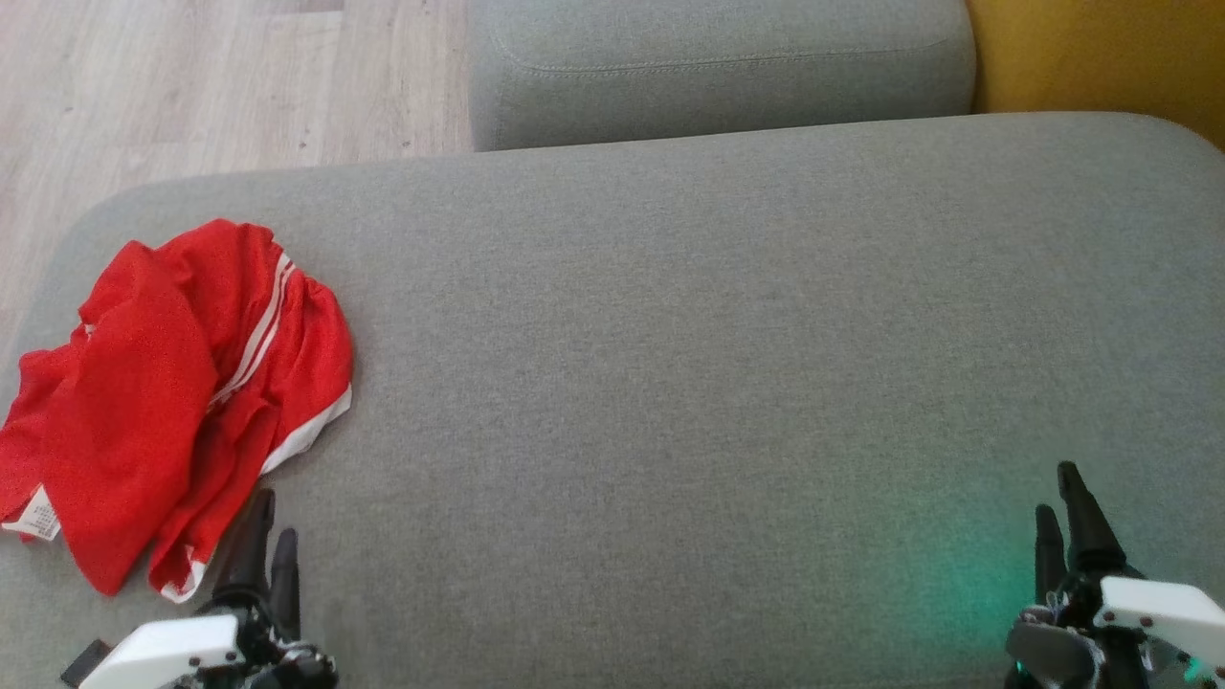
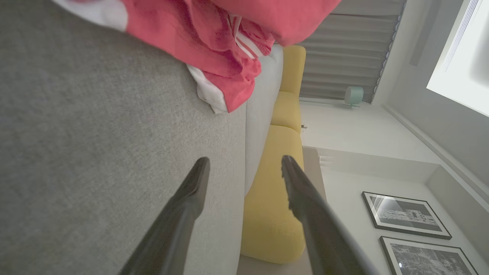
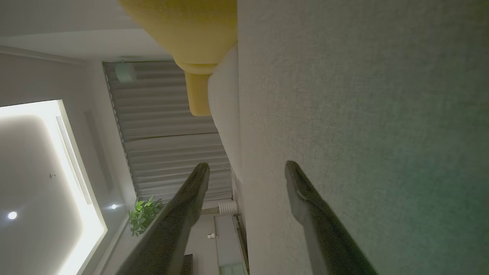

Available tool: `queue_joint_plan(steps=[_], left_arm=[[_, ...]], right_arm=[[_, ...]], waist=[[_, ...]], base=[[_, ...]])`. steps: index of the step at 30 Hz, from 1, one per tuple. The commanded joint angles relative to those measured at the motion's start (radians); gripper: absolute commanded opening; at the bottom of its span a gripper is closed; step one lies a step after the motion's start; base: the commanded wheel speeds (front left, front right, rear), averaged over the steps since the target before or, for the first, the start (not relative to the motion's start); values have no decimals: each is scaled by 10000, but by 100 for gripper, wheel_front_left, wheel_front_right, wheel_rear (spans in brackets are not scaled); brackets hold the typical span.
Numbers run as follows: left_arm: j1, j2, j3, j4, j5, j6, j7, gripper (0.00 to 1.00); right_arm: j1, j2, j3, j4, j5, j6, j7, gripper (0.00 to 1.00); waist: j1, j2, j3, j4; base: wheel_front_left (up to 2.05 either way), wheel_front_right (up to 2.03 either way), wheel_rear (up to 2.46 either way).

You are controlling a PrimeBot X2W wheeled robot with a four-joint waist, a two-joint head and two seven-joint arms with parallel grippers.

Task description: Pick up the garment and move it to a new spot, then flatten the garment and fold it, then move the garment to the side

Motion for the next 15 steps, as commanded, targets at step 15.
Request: queue_joint_plan(steps=[15], left_arm=[[-641,108,-110,-784,263,-41,-527,100]], right_arm=[[-535,-27,606,-1014,101,12,-511,100]], waist=[[0,0,-16,24]], base=[[0,0,0]])
